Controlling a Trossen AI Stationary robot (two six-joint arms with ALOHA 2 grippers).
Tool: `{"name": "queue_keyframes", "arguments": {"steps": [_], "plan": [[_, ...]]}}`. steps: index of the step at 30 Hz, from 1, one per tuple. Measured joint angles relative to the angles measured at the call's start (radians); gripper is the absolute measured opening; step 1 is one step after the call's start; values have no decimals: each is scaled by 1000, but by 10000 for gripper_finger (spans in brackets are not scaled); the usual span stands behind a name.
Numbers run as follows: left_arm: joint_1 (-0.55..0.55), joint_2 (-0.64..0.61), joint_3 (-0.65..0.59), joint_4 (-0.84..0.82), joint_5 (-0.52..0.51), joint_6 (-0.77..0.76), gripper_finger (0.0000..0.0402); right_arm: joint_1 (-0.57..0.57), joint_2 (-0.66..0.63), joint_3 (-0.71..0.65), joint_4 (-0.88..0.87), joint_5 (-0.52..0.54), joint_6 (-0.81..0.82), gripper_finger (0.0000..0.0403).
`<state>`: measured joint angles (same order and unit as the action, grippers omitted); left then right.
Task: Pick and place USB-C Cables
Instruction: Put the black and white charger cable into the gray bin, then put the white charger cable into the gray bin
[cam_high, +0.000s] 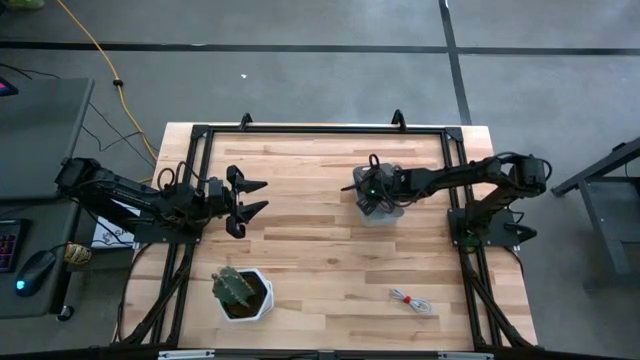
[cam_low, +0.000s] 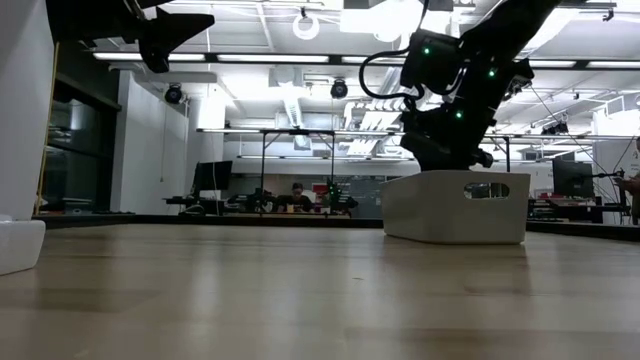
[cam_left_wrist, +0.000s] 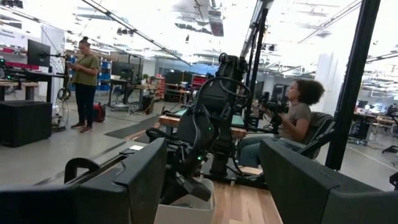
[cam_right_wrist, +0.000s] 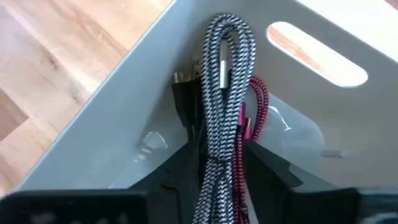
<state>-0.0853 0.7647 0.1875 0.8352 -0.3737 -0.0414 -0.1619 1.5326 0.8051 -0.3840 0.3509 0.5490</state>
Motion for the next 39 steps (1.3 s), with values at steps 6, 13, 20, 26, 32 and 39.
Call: {"name": "queue_keyframes", "arguments": {"steps": [6,13,20,26,32,39], "plan": [[0,0,0,0,0,0,239,3,-1,0,-23,-10,-14,171],[0,0,0,0,0,0,239,-23,-56,23,-202,44,47,189],[0,0,0,0,0,0,239,91,-200,20,-134,288,12,181],[0,0,0,-1,0,0,239,253,-332,-69,84,285,-213,181],[0,0,0,-1,0,-11,239,341,-488,-221,326,266,-379,181],[0,0,0,-1,0,-8,239,346,-713,-409,599,186,-483,181]]}}
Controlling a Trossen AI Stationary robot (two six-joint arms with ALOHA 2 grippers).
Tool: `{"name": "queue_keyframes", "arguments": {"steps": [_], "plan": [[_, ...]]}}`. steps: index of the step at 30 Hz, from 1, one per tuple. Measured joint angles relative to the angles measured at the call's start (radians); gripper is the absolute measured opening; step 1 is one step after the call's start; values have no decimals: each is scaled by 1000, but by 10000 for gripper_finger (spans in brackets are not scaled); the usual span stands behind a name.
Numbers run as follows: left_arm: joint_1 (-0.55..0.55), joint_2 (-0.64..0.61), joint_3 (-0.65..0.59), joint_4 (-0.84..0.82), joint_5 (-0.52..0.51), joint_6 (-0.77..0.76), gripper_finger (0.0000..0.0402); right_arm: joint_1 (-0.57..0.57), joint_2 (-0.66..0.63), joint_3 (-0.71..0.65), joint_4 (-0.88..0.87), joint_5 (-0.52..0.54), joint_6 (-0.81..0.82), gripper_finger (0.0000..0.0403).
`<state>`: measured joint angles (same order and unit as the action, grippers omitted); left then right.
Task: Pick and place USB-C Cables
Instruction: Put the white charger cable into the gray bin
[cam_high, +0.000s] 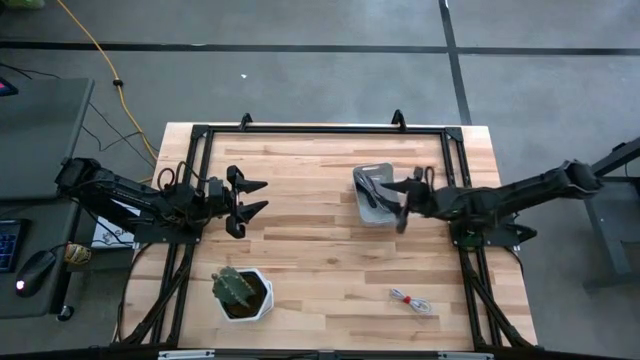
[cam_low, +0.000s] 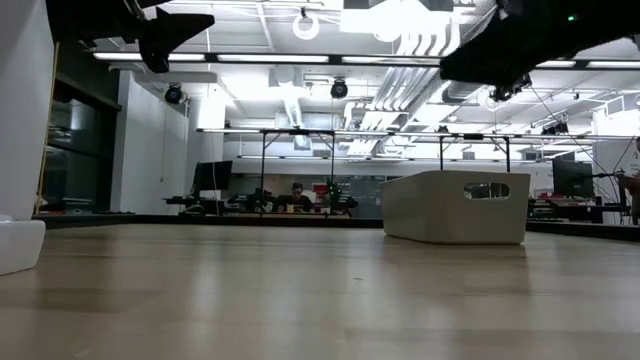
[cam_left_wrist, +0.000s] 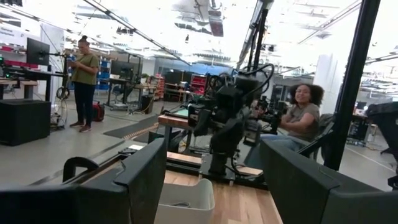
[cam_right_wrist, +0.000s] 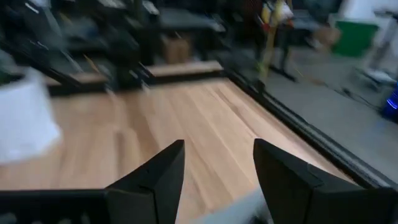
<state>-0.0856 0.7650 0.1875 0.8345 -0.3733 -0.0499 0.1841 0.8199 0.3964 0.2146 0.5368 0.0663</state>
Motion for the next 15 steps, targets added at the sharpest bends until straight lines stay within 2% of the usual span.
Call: {"name": "queue_keyframes", "arguments": {"steps": [6,15], "plan": [[0,0,0,0,-2,-1,239,0,-122,-71,116,-121,-46,181],[0,0,0,0,-8,0,239,0,-139,-72,116,-130,-48,181]]}}
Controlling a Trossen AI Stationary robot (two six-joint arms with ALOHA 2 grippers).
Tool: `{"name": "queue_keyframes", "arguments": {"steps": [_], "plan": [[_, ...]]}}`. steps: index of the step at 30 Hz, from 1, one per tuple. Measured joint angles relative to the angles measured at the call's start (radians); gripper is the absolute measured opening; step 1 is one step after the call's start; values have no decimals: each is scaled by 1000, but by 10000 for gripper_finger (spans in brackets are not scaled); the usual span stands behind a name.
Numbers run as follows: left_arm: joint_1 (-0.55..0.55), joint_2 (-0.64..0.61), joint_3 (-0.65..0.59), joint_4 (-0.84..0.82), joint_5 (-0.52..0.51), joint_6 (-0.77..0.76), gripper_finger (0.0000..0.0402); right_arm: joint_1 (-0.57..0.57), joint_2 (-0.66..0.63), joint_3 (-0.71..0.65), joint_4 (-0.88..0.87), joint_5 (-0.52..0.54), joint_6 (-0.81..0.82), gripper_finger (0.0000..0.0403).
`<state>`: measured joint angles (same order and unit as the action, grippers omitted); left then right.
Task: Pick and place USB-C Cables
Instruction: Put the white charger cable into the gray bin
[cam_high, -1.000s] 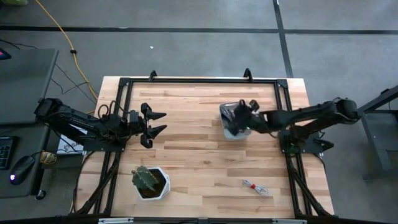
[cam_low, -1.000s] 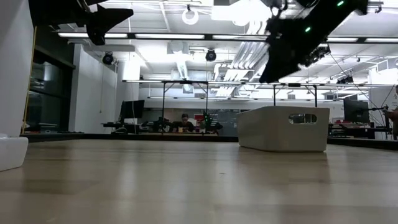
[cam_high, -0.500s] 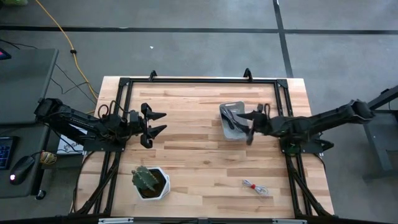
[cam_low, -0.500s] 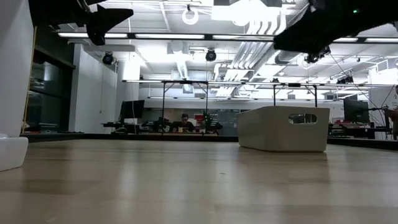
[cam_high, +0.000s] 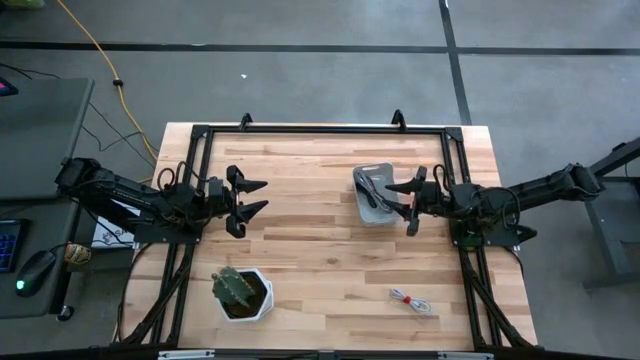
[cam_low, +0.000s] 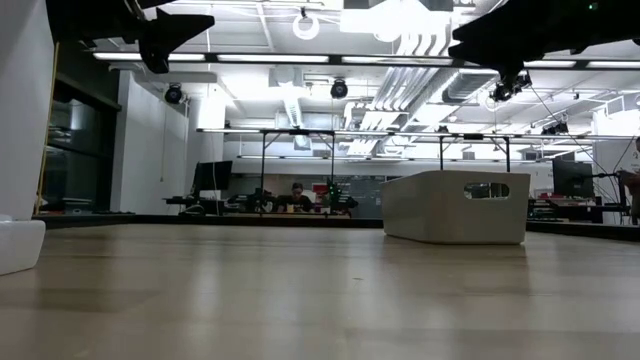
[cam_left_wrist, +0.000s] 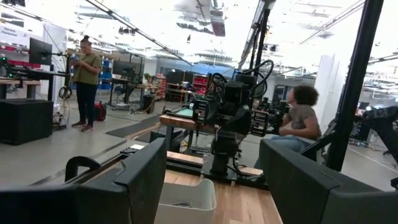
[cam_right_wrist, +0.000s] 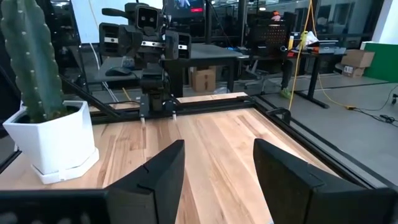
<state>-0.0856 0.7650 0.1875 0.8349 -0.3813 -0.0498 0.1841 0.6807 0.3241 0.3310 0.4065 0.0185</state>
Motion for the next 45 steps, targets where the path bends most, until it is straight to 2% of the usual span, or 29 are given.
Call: {"name": "queue_keyframes", "arguments": {"steps": [21,24,29,33,36,39,45], "plan": [[0,0,0,0,0,0,239,0,0,0,13,-58,6,181],[0,0,0,0,0,0,239,0,0,0,62,-127,-20,181],[0,0,0,0,0,0,239,0,0,0,228,-359,-51,181],[0,0,0,0,0,0,239,0,0,1,254,-472,10,181],[0,0,0,0,0,0,239,6,0,32,152,-485,75,181],[0,0,0,0,0,0,239,35,3,94,-37,-460,138,181],[0,0,0,0,-13,0,239,187,83,232,-291,-399,227,181]]}}
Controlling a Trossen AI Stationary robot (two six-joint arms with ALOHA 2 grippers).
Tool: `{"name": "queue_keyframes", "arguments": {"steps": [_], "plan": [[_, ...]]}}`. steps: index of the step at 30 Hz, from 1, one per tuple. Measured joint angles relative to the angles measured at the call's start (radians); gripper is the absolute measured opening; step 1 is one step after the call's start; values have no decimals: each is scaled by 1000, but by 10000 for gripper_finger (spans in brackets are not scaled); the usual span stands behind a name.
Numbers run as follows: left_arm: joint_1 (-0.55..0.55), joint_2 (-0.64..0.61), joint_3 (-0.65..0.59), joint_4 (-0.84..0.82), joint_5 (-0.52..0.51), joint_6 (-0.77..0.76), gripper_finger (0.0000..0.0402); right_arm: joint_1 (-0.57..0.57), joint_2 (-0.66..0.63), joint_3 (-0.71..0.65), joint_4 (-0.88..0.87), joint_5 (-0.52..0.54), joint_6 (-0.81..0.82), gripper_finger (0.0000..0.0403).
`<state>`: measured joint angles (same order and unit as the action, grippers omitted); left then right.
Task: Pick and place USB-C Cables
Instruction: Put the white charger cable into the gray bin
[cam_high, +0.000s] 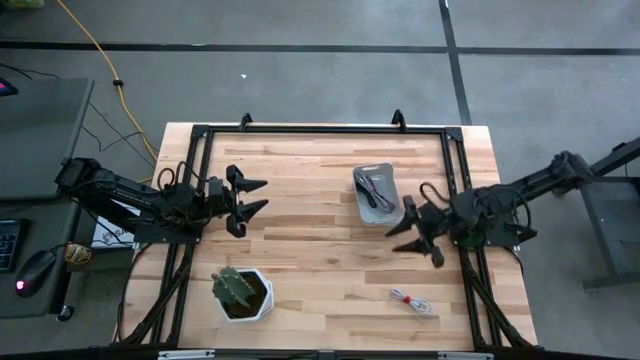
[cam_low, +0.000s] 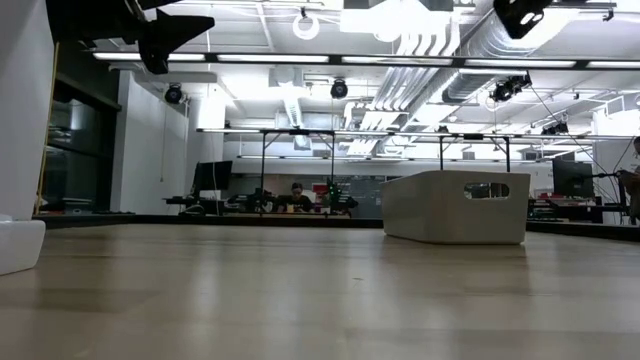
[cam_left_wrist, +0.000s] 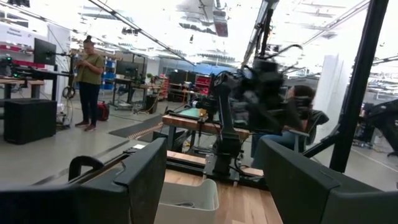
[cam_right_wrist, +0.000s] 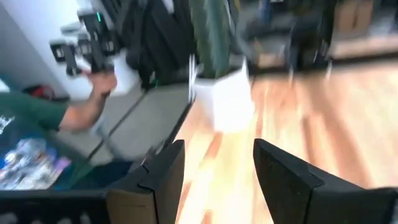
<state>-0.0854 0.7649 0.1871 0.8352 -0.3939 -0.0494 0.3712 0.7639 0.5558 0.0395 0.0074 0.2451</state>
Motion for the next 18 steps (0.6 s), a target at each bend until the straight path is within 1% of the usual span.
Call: {"name": "queue_keyframes", "arguments": {"steps": [6,11,15,18], "plan": [[0,0,0,0,-8,0,239,196,170,141,-254,125,238,181],[0,0,0,0,-10,0,239,335,342,276,-504,180,526,181],[0,0,0,-1,-10,0,239,403,475,354,-683,215,736,181],[0,0,0,-3,-10,0,239,429,562,375,-735,201,871,181]]}}
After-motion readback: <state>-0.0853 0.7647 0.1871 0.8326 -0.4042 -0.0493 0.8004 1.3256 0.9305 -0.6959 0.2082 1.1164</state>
